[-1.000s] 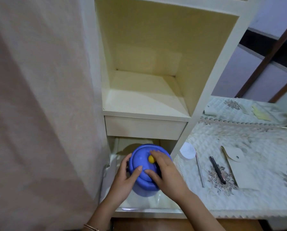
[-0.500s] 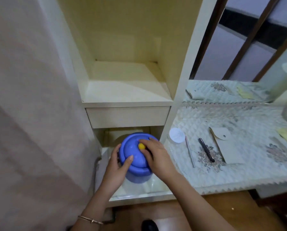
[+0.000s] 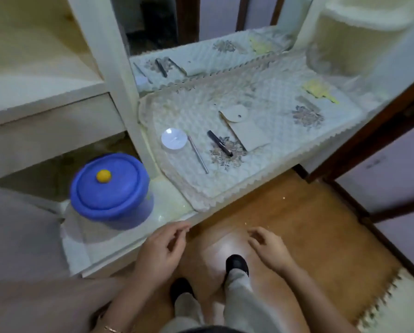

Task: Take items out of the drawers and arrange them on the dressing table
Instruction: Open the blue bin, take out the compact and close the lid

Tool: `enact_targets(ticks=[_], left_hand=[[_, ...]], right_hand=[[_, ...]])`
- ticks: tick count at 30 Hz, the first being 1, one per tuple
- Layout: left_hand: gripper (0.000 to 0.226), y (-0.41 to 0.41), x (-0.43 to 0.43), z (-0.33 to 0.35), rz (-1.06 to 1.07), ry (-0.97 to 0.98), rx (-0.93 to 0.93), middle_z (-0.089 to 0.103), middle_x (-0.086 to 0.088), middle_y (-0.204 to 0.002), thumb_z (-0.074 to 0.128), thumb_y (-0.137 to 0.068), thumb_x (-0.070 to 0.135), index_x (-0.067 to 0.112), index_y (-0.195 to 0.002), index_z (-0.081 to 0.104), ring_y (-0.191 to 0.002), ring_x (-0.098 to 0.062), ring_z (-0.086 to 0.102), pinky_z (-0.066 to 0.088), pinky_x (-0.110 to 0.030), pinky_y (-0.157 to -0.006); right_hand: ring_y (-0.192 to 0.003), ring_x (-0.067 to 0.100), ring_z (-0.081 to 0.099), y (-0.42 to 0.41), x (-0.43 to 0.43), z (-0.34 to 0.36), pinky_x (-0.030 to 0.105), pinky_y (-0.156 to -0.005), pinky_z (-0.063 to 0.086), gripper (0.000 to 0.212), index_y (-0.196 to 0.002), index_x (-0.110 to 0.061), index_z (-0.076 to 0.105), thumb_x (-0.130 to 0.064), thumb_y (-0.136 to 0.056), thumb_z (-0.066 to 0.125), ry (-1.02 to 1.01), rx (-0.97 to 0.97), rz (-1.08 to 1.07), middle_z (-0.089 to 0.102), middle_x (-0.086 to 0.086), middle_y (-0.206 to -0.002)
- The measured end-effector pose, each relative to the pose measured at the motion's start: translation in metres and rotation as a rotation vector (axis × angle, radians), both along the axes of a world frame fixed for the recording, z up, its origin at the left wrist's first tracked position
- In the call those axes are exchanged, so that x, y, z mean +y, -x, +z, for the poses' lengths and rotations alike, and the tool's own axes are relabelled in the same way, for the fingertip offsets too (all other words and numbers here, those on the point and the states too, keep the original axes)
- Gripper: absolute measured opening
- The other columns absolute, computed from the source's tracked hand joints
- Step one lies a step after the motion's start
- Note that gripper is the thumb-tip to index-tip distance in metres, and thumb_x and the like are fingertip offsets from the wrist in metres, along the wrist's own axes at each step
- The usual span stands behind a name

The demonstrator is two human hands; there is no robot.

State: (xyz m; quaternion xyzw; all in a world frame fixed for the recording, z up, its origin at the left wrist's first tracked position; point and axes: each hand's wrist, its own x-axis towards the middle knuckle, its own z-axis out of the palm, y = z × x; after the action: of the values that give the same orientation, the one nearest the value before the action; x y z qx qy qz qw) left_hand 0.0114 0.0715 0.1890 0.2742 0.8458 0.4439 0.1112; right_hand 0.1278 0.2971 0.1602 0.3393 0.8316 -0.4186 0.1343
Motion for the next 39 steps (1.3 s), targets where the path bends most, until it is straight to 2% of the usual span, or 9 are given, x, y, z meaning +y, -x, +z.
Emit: enact_targets(ticks=[5,9,14,19,24,28,33,36,39], left_hand=[[0.025,-0.024,0.036,-0.062,-0.184,0.508,-0.579,0.059,0.005,-0.115,0.051,-0.092,0.025,0.023,-0.117,0.055,-0.104,-0.007,0.054,0.041,-0.019,-0.089],[0.023,-0.054,0.066,-0.095,0.056,0.655,-0.771,0.058,-0.006,-0.114,0.050,-0.093,0.019,0.010,-0.113,0.057,-0.111,-0.027,0.055,0.043,-0.038,-0.093],[0.026,-0.099,0.138,-0.096,0.319,0.615,-0.933,0.050,-0.004,-0.065,0.048,-0.093,0.010,0.012,-0.068,0.053,-0.059,-0.017,0.046,0.034,-0.027,-0.054],[0.013,-0.109,0.192,-0.089,0.386,0.469,-0.962,0.059,0.000,-0.091,0.049,-0.093,0.027,0.019,-0.102,0.055,-0.085,-0.018,0.056,0.042,-0.026,-0.065],[0.009,-0.096,0.219,-0.087,0.392,0.447,-1.031,0.057,-0.002,-0.096,0.048,-0.094,0.025,0.022,-0.088,0.055,-0.089,-0.019,0.055,0.041,-0.032,-0.073],[0.018,-0.076,0.240,-0.099,0.436,0.488,-1.102,0.058,-0.008,-0.108,0.045,-0.095,0.026,0.014,-0.107,0.051,-0.091,-0.020,0.055,0.040,-0.030,-0.071],[0.017,-0.036,0.279,-0.107,0.455,0.423,-1.121,0.059,-0.009,-0.093,0.053,-0.087,0.024,0.012,-0.099,0.052,-0.078,-0.020,0.054,0.038,-0.026,-0.063],[0.011,-0.013,0.303,-0.097,0.424,0.346,-1.080,0.057,-0.006,-0.094,0.046,-0.094,0.019,0.013,-0.100,0.052,-0.080,-0.017,0.054,0.038,-0.021,-0.060],[0.007,0.007,0.317,-0.079,0.360,0.277,-1.040,0.057,-0.002,-0.092,0.047,-0.093,0.019,0.018,-0.092,0.054,-0.086,-0.016,0.055,0.041,-0.018,-0.063]], right_hand=[[-0.090,0.020,0.057,-0.116,0.050,-0.057,0.031,-0.083,0.044,0.026,-0.113,-0.005,0.059,-0.015,-0.090,0.051,0.158,-0.278,-0.192,0.063,0.011,-0.106],[-0.081,0.021,0.057,-0.185,0.103,-0.084,0.039,-0.088,0.049,0.004,-0.088,-0.019,0.058,-0.017,-0.087,0.055,0.298,-0.398,-0.367,0.060,0.009,-0.094],[-0.080,0.017,0.052,-0.214,0.190,-0.086,0.027,-0.076,0.041,0.004,-0.086,-0.019,0.055,-0.018,-0.089,0.053,0.282,-0.398,-0.396,0.057,0.005,-0.087],[-0.067,0.021,0.047,-0.199,0.269,-0.081,0.036,-0.068,0.042,0.021,-0.071,-0.011,0.049,-0.014,-0.092,0.048,0.336,-0.329,-0.458,0.050,0.010,-0.075],[-0.073,0.024,0.049,-0.158,0.317,-0.083,0.030,-0.058,0.035,0.017,-0.074,-0.009,0.051,-0.011,-0.090,0.048,0.335,-0.263,-0.447,0.053,0.010,-0.077],[-0.068,0.021,0.047,-0.127,0.339,-0.092,0.028,-0.058,0.034,0.027,-0.064,-0.012,0.046,-0.012,-0.091,0.046,0.347,-0.291,-0.371,0.047,0.006,-0.069],[-0.067,0.020,0.050,-0.078,0.363,-0.087,0.030,-0.062,0.041,0.020,-0.072,-0.013,0.053,-0.016,-0.091,0.048,0.291,-0.386,-0.219,0.054,0.006,-0.073],[-0.069,0.018,0.048,-0.022,0.393,-0.069,0.026,-0.060,0.036,0.030,-0.060,-0.016,0.053,-0.010,-0.089,0.053,0.217,-0.288,-0.054,0.050,0.001,-0.065],[-0.078,0.020,0.060,0.051,0.416,-0.033,0.025,-0.065,0.041,0.009,-0.079,-0.011,0.065,-0.015,-0.086,0.059,0.160,-0.118,0.046,0.063,0.002,-0.077]])
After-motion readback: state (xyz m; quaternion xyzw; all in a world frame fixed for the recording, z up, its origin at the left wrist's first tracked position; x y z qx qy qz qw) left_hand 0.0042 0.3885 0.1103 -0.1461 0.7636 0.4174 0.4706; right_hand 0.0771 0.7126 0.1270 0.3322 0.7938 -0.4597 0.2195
